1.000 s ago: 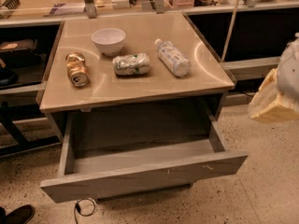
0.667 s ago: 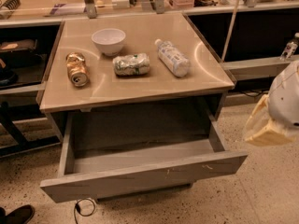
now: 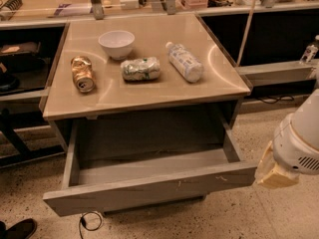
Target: Close top drawer
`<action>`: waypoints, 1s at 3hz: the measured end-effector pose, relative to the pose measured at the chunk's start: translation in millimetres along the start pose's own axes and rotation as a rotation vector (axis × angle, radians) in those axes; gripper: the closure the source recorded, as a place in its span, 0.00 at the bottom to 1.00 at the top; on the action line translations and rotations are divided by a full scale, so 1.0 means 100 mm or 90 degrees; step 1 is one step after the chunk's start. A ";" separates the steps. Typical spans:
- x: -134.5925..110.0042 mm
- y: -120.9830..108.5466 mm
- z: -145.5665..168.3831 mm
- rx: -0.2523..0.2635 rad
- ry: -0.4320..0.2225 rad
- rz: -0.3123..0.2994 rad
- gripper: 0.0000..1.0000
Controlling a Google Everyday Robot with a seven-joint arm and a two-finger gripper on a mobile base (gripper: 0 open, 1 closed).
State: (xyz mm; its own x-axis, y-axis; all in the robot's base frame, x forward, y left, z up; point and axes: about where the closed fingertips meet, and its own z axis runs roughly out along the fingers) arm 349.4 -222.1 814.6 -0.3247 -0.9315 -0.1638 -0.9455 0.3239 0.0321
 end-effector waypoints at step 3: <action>0.07 0.21 0.64 -0.056 -0.029 0.029 1.00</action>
Offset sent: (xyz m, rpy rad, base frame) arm -0.0174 0.0076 -0.0402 0.0505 0.0816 0.0074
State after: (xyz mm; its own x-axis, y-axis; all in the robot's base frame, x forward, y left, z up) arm 328.4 -210.9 750.8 -0.3686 -0.9069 -0.2041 -0.9286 0.3488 0.1270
